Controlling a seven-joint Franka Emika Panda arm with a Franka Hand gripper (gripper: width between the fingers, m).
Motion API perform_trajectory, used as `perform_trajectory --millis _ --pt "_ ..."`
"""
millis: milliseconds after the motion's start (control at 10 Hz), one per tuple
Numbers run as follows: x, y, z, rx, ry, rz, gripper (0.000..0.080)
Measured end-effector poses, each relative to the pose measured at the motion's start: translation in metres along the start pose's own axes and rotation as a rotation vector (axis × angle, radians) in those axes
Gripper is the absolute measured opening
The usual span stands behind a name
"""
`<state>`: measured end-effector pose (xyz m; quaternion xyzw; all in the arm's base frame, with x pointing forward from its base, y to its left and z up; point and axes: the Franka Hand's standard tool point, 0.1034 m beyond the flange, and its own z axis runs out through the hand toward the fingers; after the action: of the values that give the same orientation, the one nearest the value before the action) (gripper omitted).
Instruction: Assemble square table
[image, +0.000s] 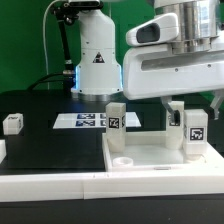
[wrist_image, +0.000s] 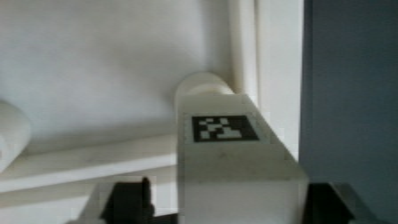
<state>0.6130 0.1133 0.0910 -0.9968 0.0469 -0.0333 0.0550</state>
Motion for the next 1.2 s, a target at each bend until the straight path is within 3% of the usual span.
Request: perform_trajectory --millis 100,500,1200 --pt "0.0001 0.0001 0.0000 0.000 0.000 0.000 0.0289" --pt "0.0002 0.0003 0.0001 0.001 0.004 0.103 0.0290" --pt "0.0009 -0.0014 0.0014 0.012 0.057 0.872 0.0291"
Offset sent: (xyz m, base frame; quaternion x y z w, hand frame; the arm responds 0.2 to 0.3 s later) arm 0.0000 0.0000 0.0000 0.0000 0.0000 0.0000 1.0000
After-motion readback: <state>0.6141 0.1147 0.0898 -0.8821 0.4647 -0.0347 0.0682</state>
